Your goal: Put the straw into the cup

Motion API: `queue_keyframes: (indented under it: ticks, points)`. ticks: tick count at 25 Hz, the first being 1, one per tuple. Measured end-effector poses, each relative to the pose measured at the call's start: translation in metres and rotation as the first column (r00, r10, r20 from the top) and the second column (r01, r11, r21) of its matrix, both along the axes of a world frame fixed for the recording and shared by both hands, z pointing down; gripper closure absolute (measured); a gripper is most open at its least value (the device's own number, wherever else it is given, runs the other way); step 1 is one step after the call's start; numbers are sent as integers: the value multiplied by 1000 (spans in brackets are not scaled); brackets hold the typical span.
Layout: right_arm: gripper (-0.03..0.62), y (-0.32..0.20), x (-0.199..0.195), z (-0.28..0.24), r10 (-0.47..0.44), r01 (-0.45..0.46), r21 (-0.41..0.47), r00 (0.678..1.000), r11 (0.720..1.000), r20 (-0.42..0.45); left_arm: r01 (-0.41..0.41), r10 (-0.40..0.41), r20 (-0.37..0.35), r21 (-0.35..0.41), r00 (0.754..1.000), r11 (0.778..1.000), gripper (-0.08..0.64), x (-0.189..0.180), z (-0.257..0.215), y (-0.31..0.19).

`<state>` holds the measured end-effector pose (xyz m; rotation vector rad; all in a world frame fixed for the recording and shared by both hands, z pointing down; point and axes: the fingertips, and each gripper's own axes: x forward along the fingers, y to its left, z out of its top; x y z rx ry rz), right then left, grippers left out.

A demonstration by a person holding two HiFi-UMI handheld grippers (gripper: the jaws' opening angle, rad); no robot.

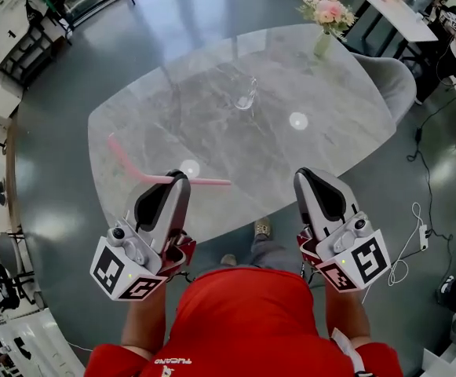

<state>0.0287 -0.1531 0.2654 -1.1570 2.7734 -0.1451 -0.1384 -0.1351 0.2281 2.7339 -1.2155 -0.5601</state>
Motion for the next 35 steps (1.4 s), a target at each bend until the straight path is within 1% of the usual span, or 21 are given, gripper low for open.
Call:
queue_keyframes:
  ticks: [5,11,15,19,25,31,35]
  points:
    - [591,-36,9,7,-34,34,-5,999,999,-19,32,-32,6,-10,999,999,534,17,5,-34]
    - [591,-82,24,16,-81,81,-7,995,997,-61,93,-92,25,-23,995,995,534,38,10,-84]
    - [591,-106,23,19,-118,120,16,989,993,-93,130,-128,45,-29,991,991,534,46,14,-111]
    - [591,-127,20,22,-144,147,20,983,989,-111,153,-151,62,-38,987,987,534,53,20,-139]
    - [591,-149,17,27,-145,146,3,983,989,-113,210,-202,92,-89,975,974,534,47,50,-197]
    - [591,-163,19,35,-104,102,-21,986,995,-131,251,-237,113,-143,965,957,534,38,87,-247]
    - [591,-169,19,40,-87,82,-43,986,996,-144,271,-250,140,-156,958,950,534,37,112,-274]
